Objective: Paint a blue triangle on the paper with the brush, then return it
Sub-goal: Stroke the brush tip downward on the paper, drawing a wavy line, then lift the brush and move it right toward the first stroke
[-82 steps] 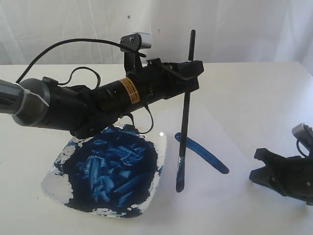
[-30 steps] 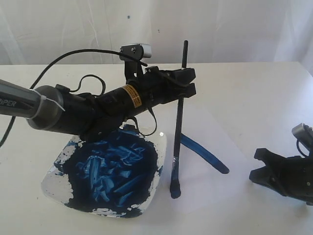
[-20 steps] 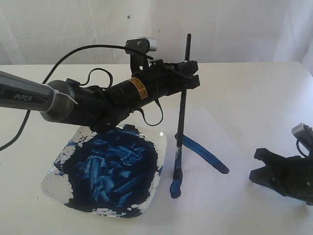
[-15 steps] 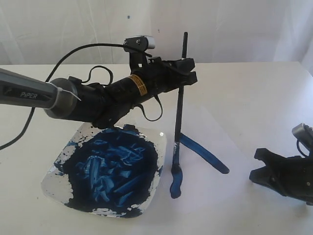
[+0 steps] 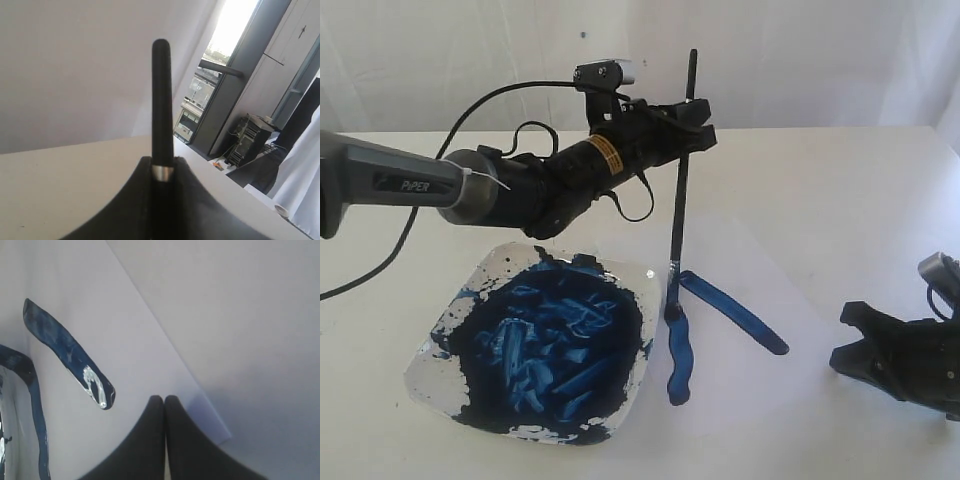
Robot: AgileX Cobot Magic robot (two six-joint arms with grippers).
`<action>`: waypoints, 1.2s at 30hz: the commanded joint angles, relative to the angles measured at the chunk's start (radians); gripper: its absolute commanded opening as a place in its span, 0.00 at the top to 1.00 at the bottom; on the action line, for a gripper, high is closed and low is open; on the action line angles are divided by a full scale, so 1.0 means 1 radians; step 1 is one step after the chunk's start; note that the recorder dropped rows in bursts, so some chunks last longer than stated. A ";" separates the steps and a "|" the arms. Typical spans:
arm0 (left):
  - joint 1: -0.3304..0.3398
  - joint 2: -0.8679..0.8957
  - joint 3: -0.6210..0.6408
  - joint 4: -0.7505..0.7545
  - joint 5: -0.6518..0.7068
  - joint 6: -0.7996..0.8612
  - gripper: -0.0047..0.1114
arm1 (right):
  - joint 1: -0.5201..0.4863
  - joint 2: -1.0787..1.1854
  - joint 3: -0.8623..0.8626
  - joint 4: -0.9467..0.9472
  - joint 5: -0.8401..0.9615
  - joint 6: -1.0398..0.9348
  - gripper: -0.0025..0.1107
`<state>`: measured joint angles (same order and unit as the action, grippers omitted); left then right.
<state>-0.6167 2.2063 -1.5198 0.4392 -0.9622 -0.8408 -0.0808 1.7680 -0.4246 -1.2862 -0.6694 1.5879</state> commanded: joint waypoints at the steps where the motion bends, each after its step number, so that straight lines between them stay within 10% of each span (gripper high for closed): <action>1: 0.015 0.036 -0.066 0.018 0.005 -0.002 0.96 | 0.002 0.004 -0.003 -0.008 0.003 0.001 0.98; 36: 0.035 0.132 -0.344 0.107 -0.041 -0.151 0.96 | 0.002 0.004 -0.003 -0.006 0.003 0.001 0.98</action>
<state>-0.5832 2.3623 -1.8580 0.4993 -0.9568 -0.9506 -0.0808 1.7680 -0.4246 -1.2862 -0.6694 1.5897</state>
